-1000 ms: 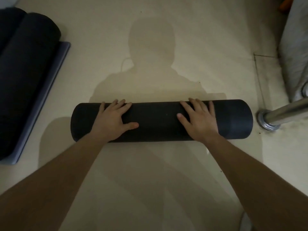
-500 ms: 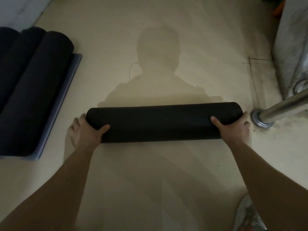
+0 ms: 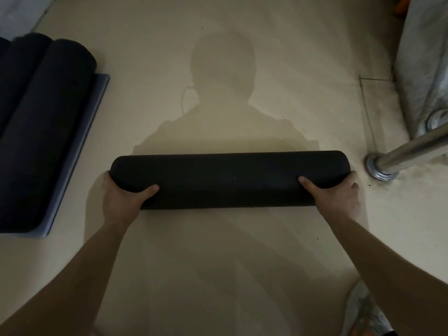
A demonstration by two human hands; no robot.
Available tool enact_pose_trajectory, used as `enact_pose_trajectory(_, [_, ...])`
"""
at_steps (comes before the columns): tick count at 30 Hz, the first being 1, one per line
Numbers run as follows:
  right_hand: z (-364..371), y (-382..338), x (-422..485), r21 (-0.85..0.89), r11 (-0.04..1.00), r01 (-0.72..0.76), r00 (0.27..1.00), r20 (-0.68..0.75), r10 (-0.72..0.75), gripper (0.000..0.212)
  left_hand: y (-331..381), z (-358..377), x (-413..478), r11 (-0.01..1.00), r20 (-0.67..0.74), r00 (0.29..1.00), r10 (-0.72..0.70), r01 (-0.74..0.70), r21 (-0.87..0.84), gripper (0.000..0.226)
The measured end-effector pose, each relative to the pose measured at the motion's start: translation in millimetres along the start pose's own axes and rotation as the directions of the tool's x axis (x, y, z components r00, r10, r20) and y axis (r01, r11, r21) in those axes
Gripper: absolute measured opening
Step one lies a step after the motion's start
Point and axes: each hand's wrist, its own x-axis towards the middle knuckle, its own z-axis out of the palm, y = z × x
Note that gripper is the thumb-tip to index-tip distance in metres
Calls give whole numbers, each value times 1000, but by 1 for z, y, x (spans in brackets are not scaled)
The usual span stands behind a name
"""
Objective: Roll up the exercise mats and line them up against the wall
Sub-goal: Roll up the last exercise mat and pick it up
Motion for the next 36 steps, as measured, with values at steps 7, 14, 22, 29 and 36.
enact_pose_trajectory(7, [20,-36,-21,-463,669,581,813,296,-502,119,7,2,29,992,82,996,-44,34,122,114])
enact_pose_trajectory(14, [53,-93,-28,-527,296,797,592,581,-559,143,11,4,34,993,80,994,-72,63,104,122])
enact_pose_trajectory(22, [42,-146,1,-490,219,844,533,719,-446,146,21,59,-41,748,110,848,-519,512,-422,150])
enact_pose_trajectory(29, [55,-143,-41,-489,324,810,584,726,-363,142,65,106,-83,596,408,848,-337,528,-604,115])
enact_pose_trajectory(36, [75,-126,-152,-446,381,810,577,720,-385,125,34,53,-96,724,317,887,-335,458,-516,132])
